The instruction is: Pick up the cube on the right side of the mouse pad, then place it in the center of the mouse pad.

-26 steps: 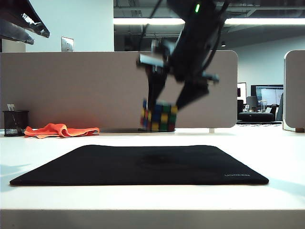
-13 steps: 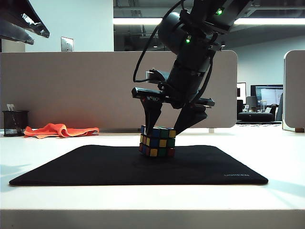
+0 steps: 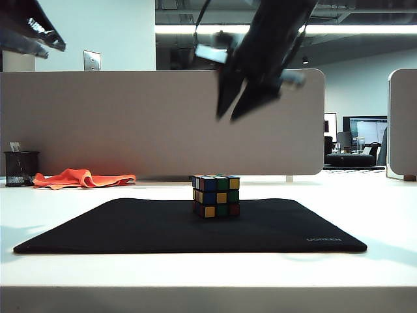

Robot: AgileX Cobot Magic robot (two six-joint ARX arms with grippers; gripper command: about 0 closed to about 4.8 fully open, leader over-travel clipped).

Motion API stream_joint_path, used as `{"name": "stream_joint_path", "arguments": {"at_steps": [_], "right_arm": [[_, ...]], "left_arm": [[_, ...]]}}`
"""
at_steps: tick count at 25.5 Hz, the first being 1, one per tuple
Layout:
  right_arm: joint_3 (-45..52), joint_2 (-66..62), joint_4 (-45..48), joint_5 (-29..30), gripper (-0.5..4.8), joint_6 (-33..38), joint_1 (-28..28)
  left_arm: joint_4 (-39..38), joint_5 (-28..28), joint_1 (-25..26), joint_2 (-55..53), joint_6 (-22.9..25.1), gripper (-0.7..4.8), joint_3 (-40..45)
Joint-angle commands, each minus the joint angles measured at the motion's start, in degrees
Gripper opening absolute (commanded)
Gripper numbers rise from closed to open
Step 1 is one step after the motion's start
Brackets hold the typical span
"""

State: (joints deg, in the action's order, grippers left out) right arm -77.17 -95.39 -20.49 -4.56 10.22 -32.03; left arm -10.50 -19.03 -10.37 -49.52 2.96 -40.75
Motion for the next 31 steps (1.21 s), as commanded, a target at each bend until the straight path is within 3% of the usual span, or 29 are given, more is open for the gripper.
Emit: {"name": "stream_joint_path", "arguments": {"at_steps": [1,7,13,22,25,28,31], "right_arm": [[-0.1,7.4,-4.8,-6.3,0.08,0.0,2.9],[6.6,21.6,-1.8,-8.8,0.08,-1.5,8.2],[19.3,35.7,4.1,-8.9,0.08,-4.7,10.1],[38.4,54.9,11.7,-13.8,0.08,-11.8,10.2],[42.6,58.1,8.7,-19.0,0.09,-13.4,10.2],[44.8,60.0,2.5,-19.4,0.14,-10.4,10.2],[48.0,61.9,3.3,-19.1,0.14,-10.1,10.2]], "left_arm": [[-0.2,2.3,0.0,2.2,0.0,0.48,-0.3],[-3.3,8.6,0.0,7.3,0.0,0.25,-0.1],[-4.9,9.0,0.0,12.7,-2.3,0.21,0.6],[-4.1,12.9,-0.1,24.3,-6.4,0.21,12.8],[-5.6,15.1,-0.1,25.9,-7.4,0.22,15.1],[-5.0,15.4,-0.1,25.9,-13.7,0.22,17.1],[0.3,16.3,0.0,25.9,-13.9,0.21,20.2]]}}
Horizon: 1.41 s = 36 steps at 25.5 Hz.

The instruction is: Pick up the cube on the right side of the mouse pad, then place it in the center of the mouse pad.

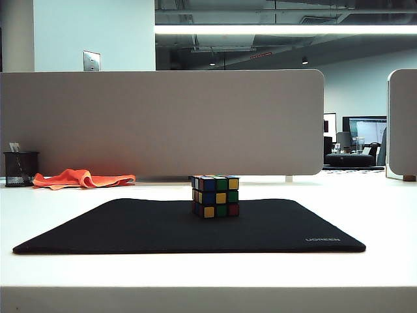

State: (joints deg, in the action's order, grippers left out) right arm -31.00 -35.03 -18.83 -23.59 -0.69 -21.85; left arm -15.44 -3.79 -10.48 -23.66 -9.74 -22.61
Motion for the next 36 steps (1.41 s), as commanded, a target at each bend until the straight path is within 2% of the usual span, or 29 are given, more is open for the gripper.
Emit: {"name": "stream_joint_path", "arguments": {"at_steps": [1,4,10,11,18,22,27,33,36], "right_arm": [[3.5,2.5,3.5,-0.1,0.14,0.7,0.0],[9.7,7.1,12.6,0.5,0.13,0.7,0.0],[19.0,16.5,21.1,3.4,0.12,0.6,0.0],[21.0,19.1,21.0,4.6,0.12,0.6,0.0],[24.2,26.6,17.9,5.8,0.12,0.6,0.0],[24.4,30.0,15.5,5.8,0.12,0.6,0.0],[25.1,32.9,11.7,5.8,0.12,0.6,0.0],[26.9,35.1,9.8,7.8,0.12,0.7,0.0],[28.2,35.1,9.9,8.9,0.12,0.7,-0.1]], "left_arm": [[8.0,1.9,0.0,0.1,-1.2,0.20,3.6],[18.3,2.7,0.0,0.1,0.9,0.19,9.1],[28.2,2.5,0.0,0.1,5.1,0.11,16.2],[29.5,2.3,0.0,0.2,5.2,-0.06,17.9],[32.7,2.0,0.0,2.5,5.2,-0.06,21.6],[30.9,0.0,0.0,6.2,5.2,-0.06,21.8],[26.4,0.1,0.0,11.9,6.6,-0.06,21.9],[13.0,1.2,0.0,22.7,7.7,-0.06,21.8],[10.3,2.8,0.0,23.5,7.8,-0.06,22.0]]}}
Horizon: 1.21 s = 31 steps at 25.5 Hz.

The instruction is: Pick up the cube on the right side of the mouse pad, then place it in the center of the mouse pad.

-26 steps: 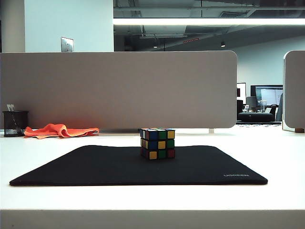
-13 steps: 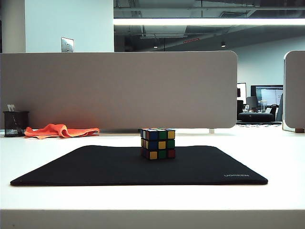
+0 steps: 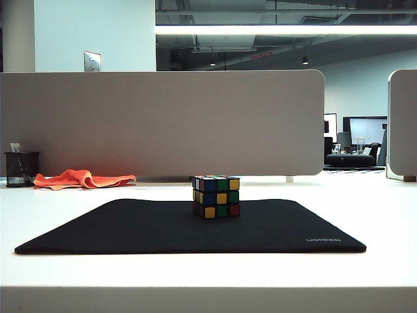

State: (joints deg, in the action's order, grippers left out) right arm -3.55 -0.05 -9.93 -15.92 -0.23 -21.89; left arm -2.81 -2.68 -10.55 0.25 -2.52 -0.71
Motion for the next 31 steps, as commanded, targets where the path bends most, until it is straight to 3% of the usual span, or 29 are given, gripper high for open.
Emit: {"name": "stream_joint_path", "arguments": {"at_steps": [1,31], "right_arm": [[0.8,0.1,0.8,1.8,0.13,0.4,-0.1],[0.8,0.2,0.7,1.9,0.13,0.4,0.0]], "left_arm": [[-2.3,1.6,0.1,-0.4,0.6,-0.06,0.1],[-3.4,1.2,0.1,-0.4,0.2,-0.06,0.2]]}}
